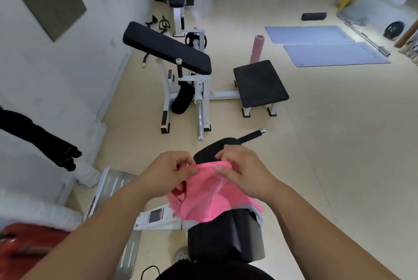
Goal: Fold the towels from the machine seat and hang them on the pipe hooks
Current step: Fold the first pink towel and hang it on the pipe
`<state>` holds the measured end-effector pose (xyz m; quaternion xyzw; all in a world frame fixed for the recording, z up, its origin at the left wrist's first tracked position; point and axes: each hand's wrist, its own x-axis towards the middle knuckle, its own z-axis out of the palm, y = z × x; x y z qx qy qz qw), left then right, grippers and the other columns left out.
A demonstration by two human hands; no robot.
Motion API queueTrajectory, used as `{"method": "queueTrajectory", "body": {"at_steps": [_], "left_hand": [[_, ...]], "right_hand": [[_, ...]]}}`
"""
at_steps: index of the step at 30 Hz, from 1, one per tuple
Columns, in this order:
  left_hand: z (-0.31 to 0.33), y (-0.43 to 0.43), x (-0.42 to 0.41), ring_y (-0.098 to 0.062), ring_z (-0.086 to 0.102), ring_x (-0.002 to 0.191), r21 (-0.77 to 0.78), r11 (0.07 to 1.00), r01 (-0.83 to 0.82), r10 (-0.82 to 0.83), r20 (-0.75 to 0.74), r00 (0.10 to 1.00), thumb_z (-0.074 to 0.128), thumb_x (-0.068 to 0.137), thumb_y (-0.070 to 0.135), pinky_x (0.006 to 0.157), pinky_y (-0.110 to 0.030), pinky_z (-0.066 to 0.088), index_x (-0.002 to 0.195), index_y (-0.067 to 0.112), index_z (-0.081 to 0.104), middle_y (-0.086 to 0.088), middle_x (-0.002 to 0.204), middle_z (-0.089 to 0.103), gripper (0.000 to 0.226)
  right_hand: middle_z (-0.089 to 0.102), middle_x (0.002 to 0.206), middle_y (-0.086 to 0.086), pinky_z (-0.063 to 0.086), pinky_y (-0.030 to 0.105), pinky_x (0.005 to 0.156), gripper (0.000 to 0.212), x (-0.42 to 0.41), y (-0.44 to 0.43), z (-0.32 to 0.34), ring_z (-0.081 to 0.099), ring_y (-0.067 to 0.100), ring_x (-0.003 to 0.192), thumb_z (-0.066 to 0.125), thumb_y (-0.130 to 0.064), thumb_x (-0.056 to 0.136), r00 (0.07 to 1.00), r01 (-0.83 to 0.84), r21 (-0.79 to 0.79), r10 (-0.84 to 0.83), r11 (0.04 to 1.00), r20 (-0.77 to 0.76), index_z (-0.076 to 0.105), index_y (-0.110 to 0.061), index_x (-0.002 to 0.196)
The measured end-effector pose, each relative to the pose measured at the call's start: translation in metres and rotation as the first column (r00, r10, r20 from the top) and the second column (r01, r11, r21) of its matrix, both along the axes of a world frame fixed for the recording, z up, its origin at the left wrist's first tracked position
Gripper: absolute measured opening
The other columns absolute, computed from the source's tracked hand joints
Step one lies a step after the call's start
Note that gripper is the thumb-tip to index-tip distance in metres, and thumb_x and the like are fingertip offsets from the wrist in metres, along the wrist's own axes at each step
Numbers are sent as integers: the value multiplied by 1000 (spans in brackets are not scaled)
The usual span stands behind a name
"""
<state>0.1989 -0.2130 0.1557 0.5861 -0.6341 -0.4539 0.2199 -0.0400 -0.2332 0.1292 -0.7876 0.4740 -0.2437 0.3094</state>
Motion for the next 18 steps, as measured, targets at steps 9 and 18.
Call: {"method": "queueTrajectory", "body": {"at_steps": [9, 18], "left_hand": [[-23, 103, -30, -6, 49, 64, -4, 912, -410, 401, -204, 893, 54, 103, 18, 64, -24, 39, 71, 25, 59, 11, 64, 52, 34], [-19, 200, -26, -19, 56, 63, 126, 796, -592, 600, -288, 746, 82, 73, 30, 55, -23, 44, 75, 10, 67, -10, 69, 63, 25]], "right_hand": [[49, 67, -13, 35, 21, 62, 35, -34, 54, 13, 44, 4, 65, 46, -30, 105, 983, -90, 128, 68, 988, 170, 47, -26, 70], [56, 81, 14, 43, 37, 75, 44, -27, 93, 21, 53, 20, 77, 47, -42, 102, 702, -21, 512, -352, 859, 619, 53, 1, 93]]}}
